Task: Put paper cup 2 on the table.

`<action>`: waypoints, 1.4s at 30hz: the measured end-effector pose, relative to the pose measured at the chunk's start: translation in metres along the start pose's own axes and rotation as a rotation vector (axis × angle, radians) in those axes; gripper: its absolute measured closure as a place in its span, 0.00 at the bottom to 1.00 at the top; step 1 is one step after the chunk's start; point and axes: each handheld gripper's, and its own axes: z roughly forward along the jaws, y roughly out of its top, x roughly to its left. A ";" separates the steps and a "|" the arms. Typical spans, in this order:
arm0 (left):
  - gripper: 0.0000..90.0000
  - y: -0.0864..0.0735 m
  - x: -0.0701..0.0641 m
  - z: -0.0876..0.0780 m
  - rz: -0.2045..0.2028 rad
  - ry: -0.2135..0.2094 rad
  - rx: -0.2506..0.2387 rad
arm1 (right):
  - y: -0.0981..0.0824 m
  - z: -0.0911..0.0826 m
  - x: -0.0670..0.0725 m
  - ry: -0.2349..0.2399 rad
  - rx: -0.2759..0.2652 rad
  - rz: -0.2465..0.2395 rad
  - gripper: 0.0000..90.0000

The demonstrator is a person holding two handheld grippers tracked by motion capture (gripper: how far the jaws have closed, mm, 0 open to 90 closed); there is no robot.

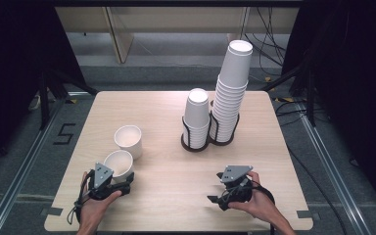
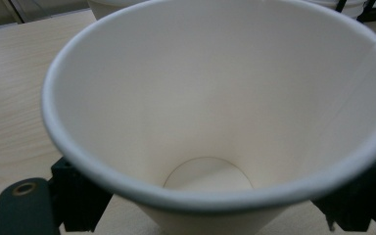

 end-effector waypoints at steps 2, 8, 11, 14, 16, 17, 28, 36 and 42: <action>0.16 0.000 -0.001 0.000 -0.003 0.000 -0.003 | 0.000 -0.001 0.000 0.001 0.001 -0.002 0.20; 0.16 -0.002 -0.001 -0.002 -0.004 0.006 0.009 | -0.001 0.000 0.000 0.007 -0.001 -0.002 0.20; 0.16 -0.004 0.000 -0.005 -0.005 0.007 0.008 | -0.001 -0.001 0.001 0.004 0.004 0.002 0.20; 0.16 -0.006 0.001 -0.009 -0.011 0.009 0.004 | -0.001 -0.003 0.002 0.000 0.011 0.017 0.20; 0.16 -0.008 0.002 -0.011 -0.010 0.007 0.004 | -0.002 -0.003 0.001 0.000 0.012 0.019 0.20; 0.16 -0.008 0.001 -0.012 -0.010 0.009 0.004 | -0.002 -0.003 0.001 -0.005 0.008 0.014 0.20; 0.16 -0.015 -0.002 -0.027 -0.021 0.014 0.033 | -0.003 -0.004 0.001 -0.005 0.005 0.017 0.20; 0.16 -0.019 -0.013 -0.043 -0.028 -0.022 0.026 | -0.004 -0.005 0.000 -0.010 -0.001 0.024 0.20; 0.16 -0.020 -0.028 -0.053 -0.023 -0.069 0.002 | -0.007 -0.006 0.001 -0.009 -0.004 0.030 0.20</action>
